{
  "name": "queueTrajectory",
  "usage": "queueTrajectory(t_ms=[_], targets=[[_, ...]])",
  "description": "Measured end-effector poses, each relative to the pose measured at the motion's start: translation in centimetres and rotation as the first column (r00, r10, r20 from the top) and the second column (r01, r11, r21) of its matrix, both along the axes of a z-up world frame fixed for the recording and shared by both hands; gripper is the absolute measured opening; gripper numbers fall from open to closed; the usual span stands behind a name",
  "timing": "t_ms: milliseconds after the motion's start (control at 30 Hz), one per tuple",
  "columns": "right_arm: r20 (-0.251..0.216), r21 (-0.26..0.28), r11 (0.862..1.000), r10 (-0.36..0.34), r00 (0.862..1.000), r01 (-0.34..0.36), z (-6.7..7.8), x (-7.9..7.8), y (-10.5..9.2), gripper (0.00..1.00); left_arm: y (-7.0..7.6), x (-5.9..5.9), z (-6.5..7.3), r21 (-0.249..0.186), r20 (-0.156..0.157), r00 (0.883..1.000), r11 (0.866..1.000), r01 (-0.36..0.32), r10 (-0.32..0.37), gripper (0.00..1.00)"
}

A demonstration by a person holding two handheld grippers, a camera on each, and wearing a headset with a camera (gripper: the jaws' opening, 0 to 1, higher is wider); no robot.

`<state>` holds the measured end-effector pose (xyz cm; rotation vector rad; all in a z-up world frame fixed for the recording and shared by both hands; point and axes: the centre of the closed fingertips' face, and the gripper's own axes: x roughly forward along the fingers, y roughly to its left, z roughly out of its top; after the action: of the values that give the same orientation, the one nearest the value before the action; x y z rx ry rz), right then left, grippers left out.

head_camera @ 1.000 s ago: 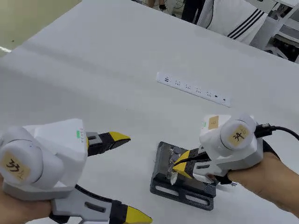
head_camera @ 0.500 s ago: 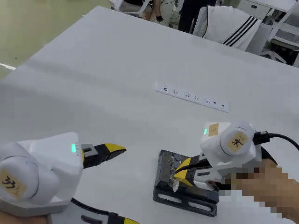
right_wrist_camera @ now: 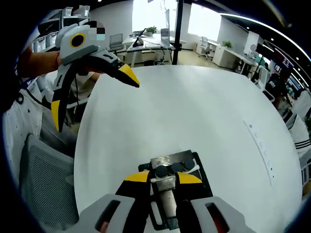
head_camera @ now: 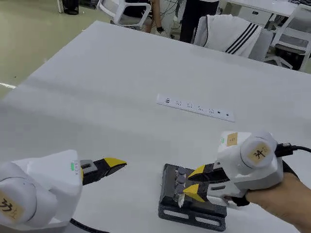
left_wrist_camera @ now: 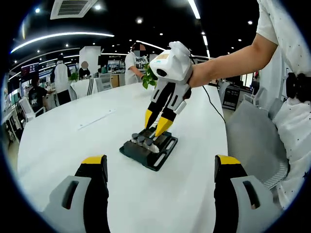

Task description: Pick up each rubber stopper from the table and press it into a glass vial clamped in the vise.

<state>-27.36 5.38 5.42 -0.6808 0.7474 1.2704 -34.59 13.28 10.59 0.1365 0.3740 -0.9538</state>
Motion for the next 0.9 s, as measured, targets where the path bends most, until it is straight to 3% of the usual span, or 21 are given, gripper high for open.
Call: queueTrajectory(t_ms=[433,900], targets=[[0.008,0.085,0.993,-0.087,0.996,0.086,0.7,-0.7,-3.9,0.31,-0.4,0.0,0.2,0.017,0.000,1.000,1.000,0.021,-0.021,0.97],[0.012,0.179,0.965,-0.196,0.981,0.191,1.3,-2.1,-8.9,0.51,-0.8,0.2,-0.5,0.020,-0.006,0.999,0.999,0.044,-0.044,0.99]])
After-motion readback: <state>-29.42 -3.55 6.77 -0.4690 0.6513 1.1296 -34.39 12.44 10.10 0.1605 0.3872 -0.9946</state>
